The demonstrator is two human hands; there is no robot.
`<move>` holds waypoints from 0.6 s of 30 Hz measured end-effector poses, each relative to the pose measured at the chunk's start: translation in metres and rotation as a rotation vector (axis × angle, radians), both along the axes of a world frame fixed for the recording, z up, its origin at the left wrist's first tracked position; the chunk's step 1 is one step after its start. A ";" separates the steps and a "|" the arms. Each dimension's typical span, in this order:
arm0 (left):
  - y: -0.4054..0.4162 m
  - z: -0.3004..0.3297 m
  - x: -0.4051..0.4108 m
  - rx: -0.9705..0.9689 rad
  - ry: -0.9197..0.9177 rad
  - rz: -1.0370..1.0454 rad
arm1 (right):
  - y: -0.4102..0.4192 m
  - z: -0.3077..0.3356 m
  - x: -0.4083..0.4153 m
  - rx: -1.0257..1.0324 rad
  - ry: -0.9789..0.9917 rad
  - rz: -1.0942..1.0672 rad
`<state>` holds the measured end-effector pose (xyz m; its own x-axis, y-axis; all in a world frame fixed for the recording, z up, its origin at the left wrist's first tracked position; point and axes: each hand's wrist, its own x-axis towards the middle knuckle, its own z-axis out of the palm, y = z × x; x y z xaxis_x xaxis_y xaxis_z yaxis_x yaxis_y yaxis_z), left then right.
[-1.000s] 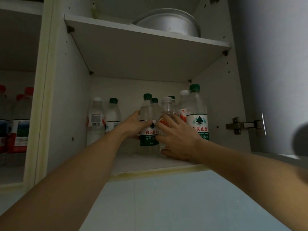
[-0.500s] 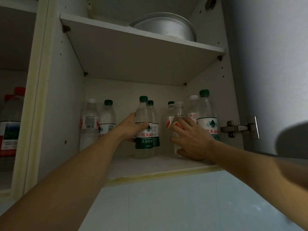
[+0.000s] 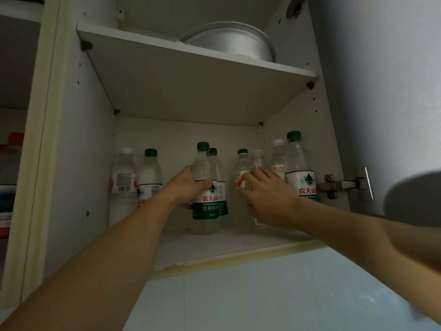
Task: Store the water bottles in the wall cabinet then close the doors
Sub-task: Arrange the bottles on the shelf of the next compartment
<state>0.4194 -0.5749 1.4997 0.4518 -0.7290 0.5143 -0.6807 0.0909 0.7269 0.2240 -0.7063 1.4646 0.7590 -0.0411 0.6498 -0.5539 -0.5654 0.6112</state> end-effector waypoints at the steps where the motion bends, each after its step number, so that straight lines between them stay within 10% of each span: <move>1: -0.001 0.001 0.000 0.004 -0.010 0.007 | 0.003 0.005 0.006 0.063 -0.023 0.029; 12: 0.004 0.002 0.021 -0.031 -0.345 0.301 | 0.003 0.067 0.101 1.324 -0.406 0.360; 18: 0.014 0.001 0.029 0.024 -0.470 0.356 | -0.004 0.062 0.118 1.400 -0.417 0.407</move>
<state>0.4482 -0.5606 1.5006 0.3988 -0.5881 0.7036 -0.9158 -0.2155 0.3390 0.3415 -0.7107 1.5268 0.6475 -0.6288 0.4305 -0.2141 -0.6923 -0.6891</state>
